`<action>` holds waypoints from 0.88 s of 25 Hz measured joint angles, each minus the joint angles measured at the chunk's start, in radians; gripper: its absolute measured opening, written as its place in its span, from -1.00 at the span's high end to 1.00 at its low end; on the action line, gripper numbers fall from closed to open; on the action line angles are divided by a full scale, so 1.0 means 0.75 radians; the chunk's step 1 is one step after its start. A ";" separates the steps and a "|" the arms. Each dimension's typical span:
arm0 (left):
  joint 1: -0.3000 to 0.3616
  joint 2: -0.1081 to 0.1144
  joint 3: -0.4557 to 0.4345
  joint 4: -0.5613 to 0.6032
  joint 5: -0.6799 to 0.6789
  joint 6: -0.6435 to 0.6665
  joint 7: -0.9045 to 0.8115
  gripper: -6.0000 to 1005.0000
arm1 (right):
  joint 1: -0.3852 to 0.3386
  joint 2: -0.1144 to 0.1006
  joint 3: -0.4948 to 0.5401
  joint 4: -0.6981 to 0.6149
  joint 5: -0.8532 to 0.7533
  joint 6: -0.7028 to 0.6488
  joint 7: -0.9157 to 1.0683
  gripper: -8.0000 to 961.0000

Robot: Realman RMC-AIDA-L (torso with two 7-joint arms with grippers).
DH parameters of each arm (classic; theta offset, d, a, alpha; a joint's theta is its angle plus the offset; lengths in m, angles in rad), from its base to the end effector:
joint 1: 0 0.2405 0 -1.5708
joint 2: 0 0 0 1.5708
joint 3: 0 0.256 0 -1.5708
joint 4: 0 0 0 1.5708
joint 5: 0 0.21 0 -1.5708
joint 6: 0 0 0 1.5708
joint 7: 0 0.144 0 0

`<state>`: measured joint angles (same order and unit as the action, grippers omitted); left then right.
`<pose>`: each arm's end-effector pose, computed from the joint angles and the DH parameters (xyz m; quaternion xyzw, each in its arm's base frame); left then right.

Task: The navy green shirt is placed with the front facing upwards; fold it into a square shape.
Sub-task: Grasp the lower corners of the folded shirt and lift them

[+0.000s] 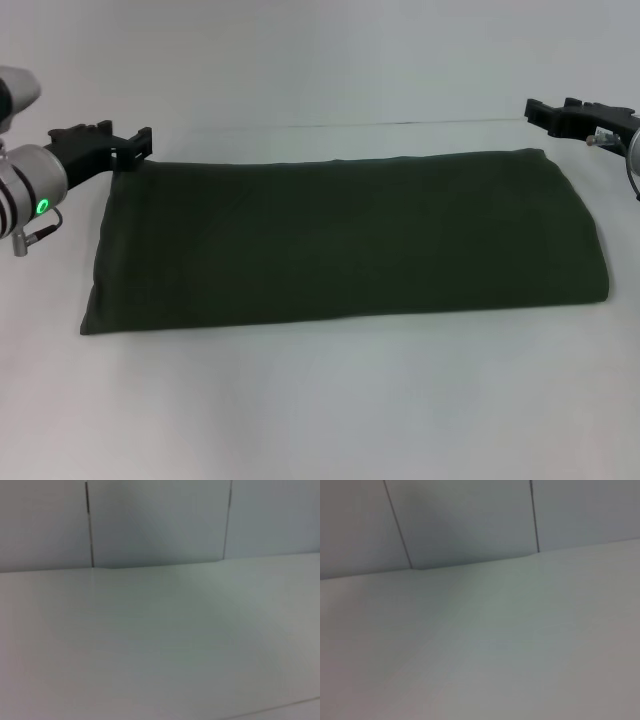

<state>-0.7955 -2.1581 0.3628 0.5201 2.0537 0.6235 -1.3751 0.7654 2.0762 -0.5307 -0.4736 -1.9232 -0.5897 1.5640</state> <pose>-0.2798 0.4502 0.0088 -0.7860 -0.3545 -0.1591 0.4809 0.2902 0.4570 0.0300 -0.7521 0.4142 0.1906 0.4758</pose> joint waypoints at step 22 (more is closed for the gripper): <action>0.417 0.078 -0.060 0.366 0.143 1.020 -0.577 -0.41 | -0.303 -0.051 -0.002 -0.336 -0.013 -0.948 0.120 -0.66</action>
<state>-0.4831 -2.0994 0.3175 0.7949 2.1607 1.3886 -1.8080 0.5385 2.0378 -0.5323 -0.7256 -1.9330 -1.3007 1.6537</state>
